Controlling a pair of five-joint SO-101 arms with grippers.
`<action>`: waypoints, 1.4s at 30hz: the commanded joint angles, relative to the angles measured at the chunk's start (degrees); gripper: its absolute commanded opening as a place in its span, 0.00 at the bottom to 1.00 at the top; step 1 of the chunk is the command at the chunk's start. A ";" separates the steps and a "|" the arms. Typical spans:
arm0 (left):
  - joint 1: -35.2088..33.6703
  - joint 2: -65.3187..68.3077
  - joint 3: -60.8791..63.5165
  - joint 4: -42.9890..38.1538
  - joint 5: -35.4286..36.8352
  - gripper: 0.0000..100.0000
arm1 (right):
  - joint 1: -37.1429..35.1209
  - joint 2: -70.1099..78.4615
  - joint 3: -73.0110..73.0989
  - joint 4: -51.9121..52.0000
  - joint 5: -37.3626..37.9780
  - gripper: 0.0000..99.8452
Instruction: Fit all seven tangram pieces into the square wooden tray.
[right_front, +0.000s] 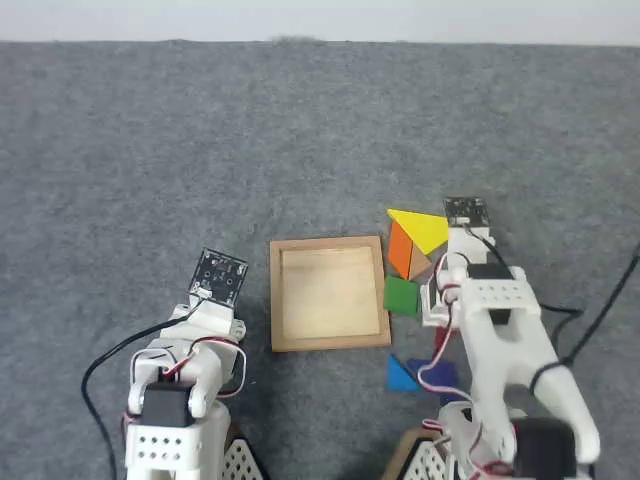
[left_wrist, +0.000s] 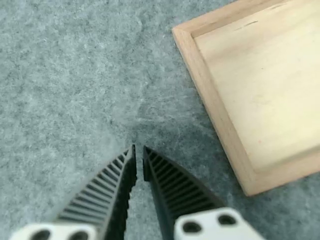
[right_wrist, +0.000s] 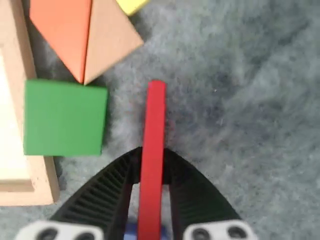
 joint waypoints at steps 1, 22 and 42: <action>-0.35 -0.97 -0.57 0.18 -0.44 0.02 | -0.48 3.21 -4.92 -1.19 1.23 0.01; -0.26 -0.97 -0.57 0.18 -0.44 0.02 | -31.25 13.23 -39.56 12.44 11.78 0.01; -0.35 -0.97 -0.57 0.18 -0.44 0.02 | -36.70 33.89 -45.98 3.12 11.69 0.06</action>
